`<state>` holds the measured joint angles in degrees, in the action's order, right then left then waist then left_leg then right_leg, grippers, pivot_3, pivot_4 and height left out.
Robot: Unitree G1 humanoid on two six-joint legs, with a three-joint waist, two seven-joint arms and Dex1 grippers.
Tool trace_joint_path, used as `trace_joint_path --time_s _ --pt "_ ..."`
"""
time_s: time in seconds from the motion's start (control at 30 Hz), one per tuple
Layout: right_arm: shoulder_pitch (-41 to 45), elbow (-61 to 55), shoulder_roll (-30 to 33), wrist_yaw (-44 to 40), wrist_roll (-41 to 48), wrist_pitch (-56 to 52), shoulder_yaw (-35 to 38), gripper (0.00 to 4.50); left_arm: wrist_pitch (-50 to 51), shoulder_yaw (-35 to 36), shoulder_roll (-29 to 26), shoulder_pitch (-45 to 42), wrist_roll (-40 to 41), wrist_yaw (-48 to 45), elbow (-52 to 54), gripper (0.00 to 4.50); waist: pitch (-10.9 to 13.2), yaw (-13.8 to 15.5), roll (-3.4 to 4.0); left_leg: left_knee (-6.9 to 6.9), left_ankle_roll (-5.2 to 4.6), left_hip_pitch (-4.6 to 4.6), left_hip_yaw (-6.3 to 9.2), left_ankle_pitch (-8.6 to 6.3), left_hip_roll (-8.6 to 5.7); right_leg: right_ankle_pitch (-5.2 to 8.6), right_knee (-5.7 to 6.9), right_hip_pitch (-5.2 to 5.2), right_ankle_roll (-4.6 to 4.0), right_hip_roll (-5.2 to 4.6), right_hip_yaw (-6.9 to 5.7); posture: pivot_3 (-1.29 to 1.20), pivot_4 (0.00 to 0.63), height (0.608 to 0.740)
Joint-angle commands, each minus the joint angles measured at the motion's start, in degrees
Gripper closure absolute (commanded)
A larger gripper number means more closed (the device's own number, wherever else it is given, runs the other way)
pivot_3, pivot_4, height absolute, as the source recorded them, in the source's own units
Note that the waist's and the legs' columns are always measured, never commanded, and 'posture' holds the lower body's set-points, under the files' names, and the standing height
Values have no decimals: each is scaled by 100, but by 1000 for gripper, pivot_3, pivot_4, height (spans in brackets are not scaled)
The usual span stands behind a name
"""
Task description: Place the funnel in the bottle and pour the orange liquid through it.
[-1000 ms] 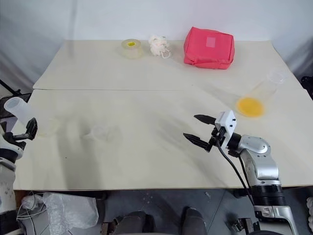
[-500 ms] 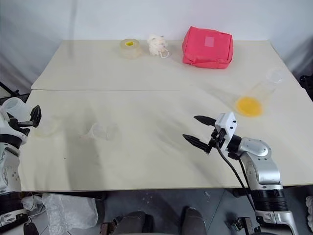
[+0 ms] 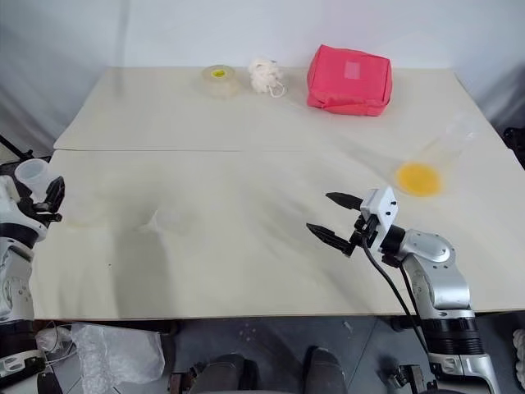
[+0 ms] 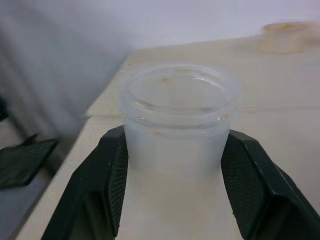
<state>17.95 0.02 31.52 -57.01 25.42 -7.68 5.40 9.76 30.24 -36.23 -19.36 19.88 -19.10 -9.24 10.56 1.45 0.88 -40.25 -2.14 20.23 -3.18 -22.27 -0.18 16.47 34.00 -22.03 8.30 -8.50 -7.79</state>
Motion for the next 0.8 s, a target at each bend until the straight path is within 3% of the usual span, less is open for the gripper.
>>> trace_joint_path --time_s 0.03,0.27,0.4,0.57,0.8 --pt "28 -147 110 -14 123 41 221 0 -91 -513 -226 -548 176 -710 508 2138 -2 5 -4 -3 0 0 3 0 1 -1 2 1 2 -2 1 0 150 740" --pt "-255 -346 360 -146 242 -73 374 0 396 -1755 333 -2070 390 -1675 73 2138 -3 -17 -6 4 0 1 -5 0 -17 -2 0 -1 4 2 -6 0 150 740" --pt "-661 -674 616 -301 372 -204 528 0 28 -2465 973 -2760 342 -2528 -319 2138 -3 -10 -6 2 0 5 -50 0 -19 -2 -1 -1 4 6 -11 0 150 740" --pt "-1019 -888 707 -162 378 -135 768 0 -144 -3168 1615 -2976 132 -3213 -716 2138 -2 -25 -7 6 0 8 -64 0 -16 -2 -4 -13 4 7 -10 0 150 740" --pt "-1459 -1323 575 165 394 -99 973 0 -310 -3578 2228 -3050 -135 -3514 -1428 2138 -2 -8 -8 1 -1 17 -73 1 -14 -2 7 -37 4 7 3 0 150 740"
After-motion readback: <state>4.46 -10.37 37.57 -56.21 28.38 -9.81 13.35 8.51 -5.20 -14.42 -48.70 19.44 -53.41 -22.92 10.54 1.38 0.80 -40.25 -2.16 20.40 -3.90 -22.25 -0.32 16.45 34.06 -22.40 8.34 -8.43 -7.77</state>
